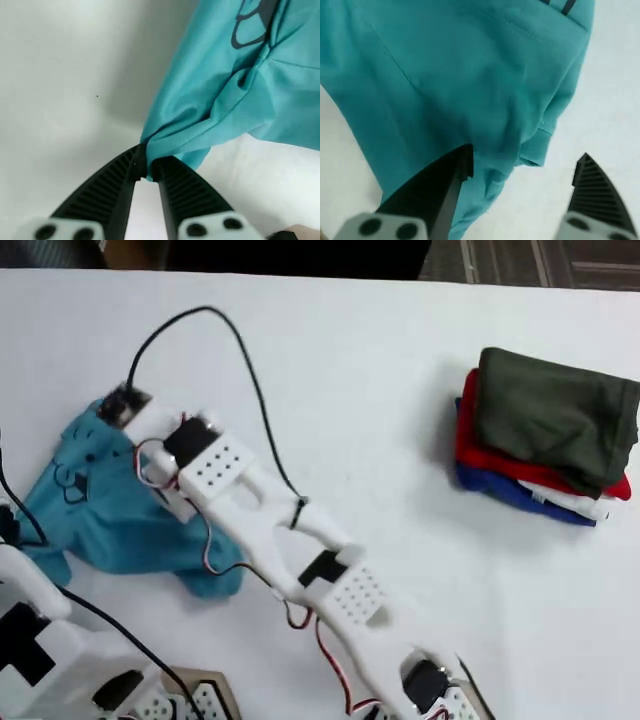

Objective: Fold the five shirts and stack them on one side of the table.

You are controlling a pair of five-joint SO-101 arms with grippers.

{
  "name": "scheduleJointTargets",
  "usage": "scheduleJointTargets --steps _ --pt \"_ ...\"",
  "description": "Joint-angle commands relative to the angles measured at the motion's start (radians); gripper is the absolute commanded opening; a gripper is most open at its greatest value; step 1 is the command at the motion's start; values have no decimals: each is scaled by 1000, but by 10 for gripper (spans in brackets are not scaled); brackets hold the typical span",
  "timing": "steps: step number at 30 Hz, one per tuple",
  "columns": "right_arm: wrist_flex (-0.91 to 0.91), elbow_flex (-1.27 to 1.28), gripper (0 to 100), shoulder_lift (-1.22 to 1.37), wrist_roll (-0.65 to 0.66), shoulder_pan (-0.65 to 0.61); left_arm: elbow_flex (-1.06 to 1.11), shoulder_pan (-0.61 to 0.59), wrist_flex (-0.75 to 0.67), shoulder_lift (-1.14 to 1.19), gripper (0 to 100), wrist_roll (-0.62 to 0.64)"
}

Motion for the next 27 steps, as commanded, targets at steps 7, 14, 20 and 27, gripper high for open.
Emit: scheduleJointTargets --steps 7,14,20,27 --pt "-36 -38 134 90 -8 1 -7 -8 -8 -57 31 2" --pt "-13 -51 21 47 0 110 -7 -8 -8 -57 31 0" --pt "48 -49 21 -62 87 337 4 58 3 -49 31 -8" --pt "113 -41 21 -180 241 552 4 316 72 -51 31 -8"
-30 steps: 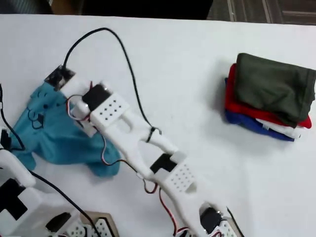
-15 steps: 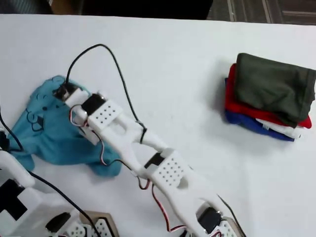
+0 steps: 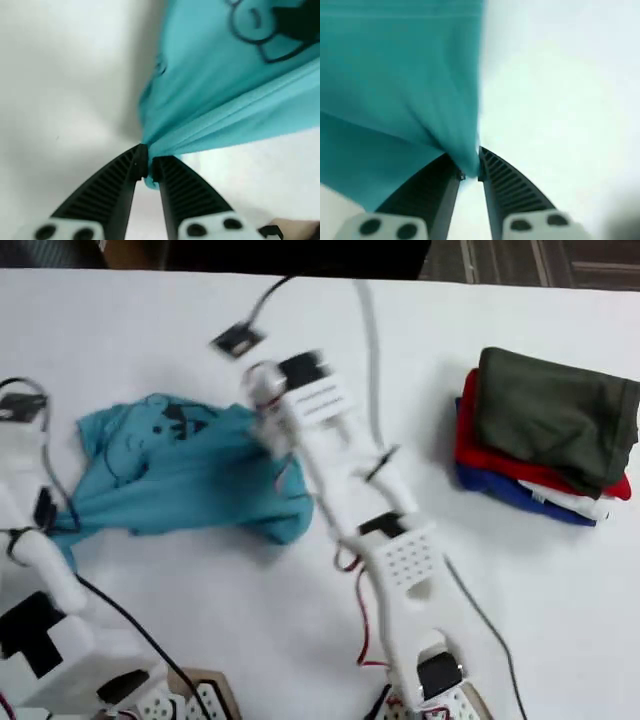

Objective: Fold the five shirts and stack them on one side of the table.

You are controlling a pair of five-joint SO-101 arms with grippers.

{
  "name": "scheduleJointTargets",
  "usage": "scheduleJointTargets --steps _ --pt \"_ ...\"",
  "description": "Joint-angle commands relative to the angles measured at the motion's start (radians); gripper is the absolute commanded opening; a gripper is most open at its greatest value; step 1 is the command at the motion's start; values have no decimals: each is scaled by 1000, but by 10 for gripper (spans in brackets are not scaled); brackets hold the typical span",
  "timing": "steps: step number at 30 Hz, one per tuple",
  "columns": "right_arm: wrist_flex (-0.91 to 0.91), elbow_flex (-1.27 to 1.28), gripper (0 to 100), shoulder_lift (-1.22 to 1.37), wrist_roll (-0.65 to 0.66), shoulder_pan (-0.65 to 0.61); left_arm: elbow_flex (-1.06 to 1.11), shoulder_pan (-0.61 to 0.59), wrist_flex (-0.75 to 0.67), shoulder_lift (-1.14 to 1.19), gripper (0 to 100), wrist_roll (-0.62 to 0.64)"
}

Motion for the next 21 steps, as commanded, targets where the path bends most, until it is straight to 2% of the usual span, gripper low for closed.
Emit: scheduleJointTargets --steps 1,6,10,13,16,19,21 --pt "24 -29 21 -116 31 133 -4 144 46 -51 31 -6" --pt "38 -29 22 -119 32 229 -16 371 100 -57 31 -5" --pt "38 -40 24 -130 25 234 -90 436 114 -57 34 21" --pt "36 -40 40 -147 23 174 -174 404 132 -57 110 64" --pt "31 -40 150 -154 23 90 -249 331 164 -55 240 63" --pt "-19 -40 270 -145 23 19 -326 230 167 -57 231 41" --pt "-82 -31 305 -143 23 -19 -377 155 167 -57 221 38"
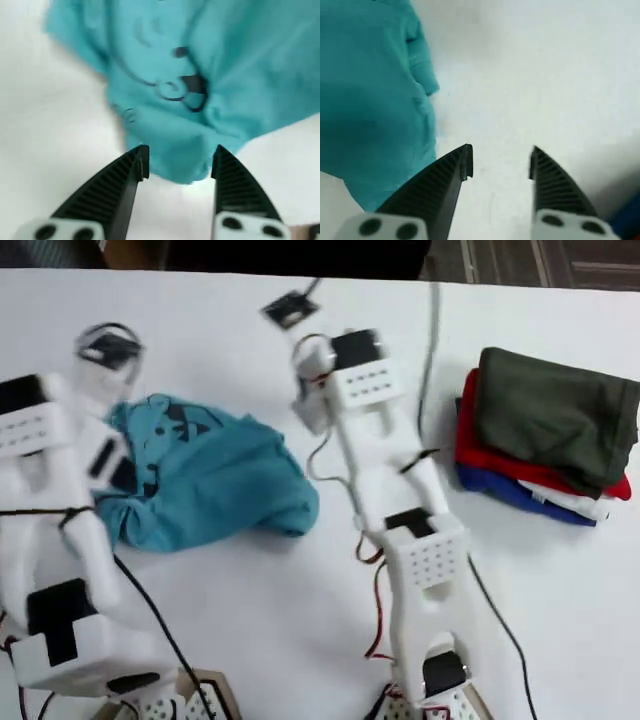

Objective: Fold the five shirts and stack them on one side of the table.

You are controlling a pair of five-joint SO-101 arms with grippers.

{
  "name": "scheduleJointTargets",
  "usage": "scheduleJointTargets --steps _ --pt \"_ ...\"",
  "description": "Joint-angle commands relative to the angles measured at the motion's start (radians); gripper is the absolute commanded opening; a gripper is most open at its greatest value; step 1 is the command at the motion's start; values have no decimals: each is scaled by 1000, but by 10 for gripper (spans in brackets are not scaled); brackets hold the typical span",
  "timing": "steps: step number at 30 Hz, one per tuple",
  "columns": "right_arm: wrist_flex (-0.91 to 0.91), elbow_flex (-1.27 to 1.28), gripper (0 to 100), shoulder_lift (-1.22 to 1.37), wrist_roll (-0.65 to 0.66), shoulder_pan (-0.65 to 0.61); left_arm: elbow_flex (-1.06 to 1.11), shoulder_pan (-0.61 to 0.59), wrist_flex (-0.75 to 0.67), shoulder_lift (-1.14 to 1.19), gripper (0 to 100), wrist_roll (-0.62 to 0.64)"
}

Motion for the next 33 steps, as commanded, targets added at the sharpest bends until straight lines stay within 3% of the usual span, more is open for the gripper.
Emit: scheduleJointTargets --steps 1,8,14,18,22,26,33 --pt "-96 -29 304 -76 -5 -71 -120 -135 12 -55 221 -8" --pt "-236 -38 304 39 -103 -209 -154 -368 11 -49 221 -21" --pt "-242 -40 304 186 -106 -285 -154 -465 11 -51 219 -121" --pt "-154 -40 255 211 -100 -291 -154 -489 9 -51 219 -123" --pt "-42 -40 2 211 -104 -288 -154 -486 5 -51 219 -121" --pt "65 -35 20 209 -100 -285 -154 -483 3 -49 219 -121" --pt "70 184 21 18 -28 -209 -154 -483 3 -49 219 -123"
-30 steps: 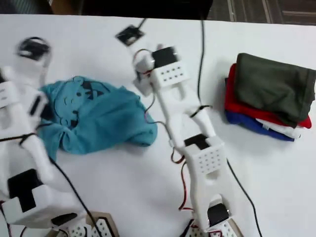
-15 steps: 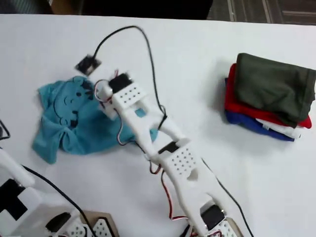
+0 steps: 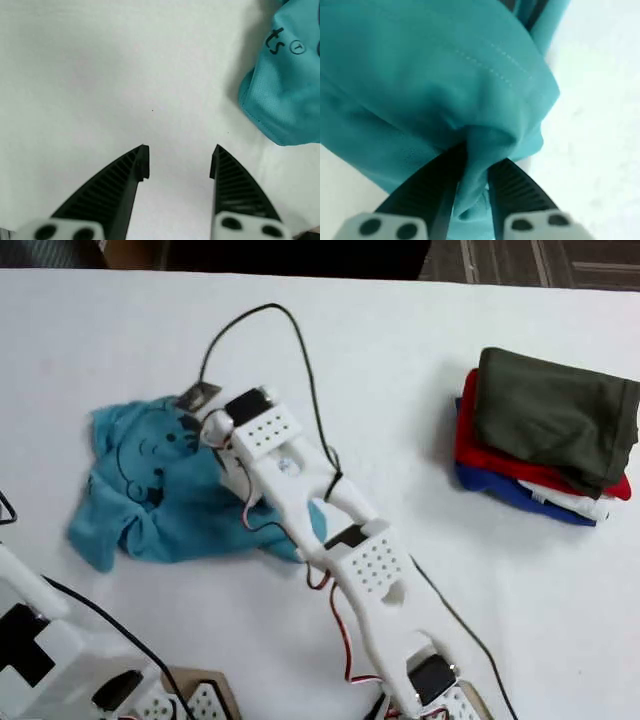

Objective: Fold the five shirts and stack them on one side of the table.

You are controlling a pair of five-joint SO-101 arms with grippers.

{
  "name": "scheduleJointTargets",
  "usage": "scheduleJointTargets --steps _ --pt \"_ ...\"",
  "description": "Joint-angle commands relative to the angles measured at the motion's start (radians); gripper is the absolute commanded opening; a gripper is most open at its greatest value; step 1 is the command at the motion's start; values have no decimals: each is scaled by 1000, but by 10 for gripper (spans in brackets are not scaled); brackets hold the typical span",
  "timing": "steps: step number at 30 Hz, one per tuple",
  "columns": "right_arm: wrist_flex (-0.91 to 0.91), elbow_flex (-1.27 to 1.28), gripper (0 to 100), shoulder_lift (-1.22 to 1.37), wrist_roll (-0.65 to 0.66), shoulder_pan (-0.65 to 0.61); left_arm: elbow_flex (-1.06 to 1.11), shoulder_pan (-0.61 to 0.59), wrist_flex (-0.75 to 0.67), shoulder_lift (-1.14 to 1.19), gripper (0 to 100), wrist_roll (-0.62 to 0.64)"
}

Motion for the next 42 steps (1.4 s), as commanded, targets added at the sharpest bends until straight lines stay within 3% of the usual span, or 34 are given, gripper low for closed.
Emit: scheduleJointTargets --steps 1,5,11,16,23,32,35,40,42 --pt "19 143 21 -206 71 50 -45 -3 -2 -48 219 -12" --pt "-8 365 21 -414 172 171 -45 -2 -2 -46 219 -12" --pt "-213 532 21 -538 250 369 -41 20 -9 -46 219 -12" --pt "-228 528 22 -549 245 328 48 66 -55 -48 219 -12" --pt "-81 313 22 -665 245 311 145 74 -147 -49 219 -12" --pt "-202 310 31 -524 167 263 154 94 -175 -49 219 -12" --pt "-213 307 118 -414 167 260 154 94 -176 -49 219 -12" --pt "-231 258 348 -343 170 294 154 94 -178 -49 219 -12" --pt "-211 198 374 -358 166 305 154 94 -178 -49 219 -12"
